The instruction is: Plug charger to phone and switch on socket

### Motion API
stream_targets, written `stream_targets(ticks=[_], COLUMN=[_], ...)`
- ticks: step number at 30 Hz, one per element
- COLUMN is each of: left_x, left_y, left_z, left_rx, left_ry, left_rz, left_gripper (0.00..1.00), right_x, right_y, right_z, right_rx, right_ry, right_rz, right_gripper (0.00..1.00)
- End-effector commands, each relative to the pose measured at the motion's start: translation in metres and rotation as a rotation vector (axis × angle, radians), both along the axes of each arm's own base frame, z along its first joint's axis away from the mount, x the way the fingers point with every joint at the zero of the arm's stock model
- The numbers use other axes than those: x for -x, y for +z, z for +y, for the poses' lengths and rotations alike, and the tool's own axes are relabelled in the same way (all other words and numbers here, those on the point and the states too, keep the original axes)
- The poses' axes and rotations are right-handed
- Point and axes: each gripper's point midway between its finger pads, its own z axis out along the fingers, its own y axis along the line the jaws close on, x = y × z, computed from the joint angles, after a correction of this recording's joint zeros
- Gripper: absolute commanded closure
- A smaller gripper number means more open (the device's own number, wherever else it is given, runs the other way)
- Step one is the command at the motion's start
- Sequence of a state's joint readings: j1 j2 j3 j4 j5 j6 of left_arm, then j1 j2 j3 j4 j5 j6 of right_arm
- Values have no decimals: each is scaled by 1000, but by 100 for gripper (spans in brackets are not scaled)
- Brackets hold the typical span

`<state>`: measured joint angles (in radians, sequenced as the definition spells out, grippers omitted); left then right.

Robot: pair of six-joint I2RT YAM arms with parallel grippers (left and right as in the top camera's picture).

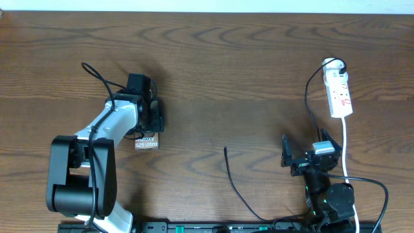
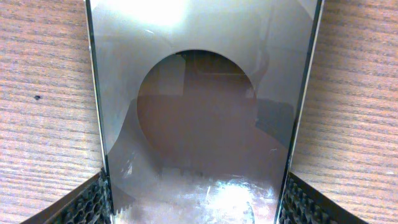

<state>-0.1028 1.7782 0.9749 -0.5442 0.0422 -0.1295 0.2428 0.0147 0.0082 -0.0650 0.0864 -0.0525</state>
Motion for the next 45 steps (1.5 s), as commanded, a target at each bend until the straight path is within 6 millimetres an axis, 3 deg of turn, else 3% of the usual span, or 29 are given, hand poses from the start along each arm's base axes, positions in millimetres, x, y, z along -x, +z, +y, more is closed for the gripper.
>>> stream_targets(ticks=[1,26,45], left_x=[44,18,15], left_y=[-37,18,30], left_z=[-4,-7,-7], left_rx=[33,53,57], left_ry=[4,-1,-1], left_rz=[174,-18,-55], left_gripper=[93,93,93], right_x=[0,0,0], right_y=[0,0,0], right_z=[1,1,1], right_rx=[8,8,8], right_ry=[2,2,2], right_rz=[-5,-5,-5], right_gripper=[1,1,1])
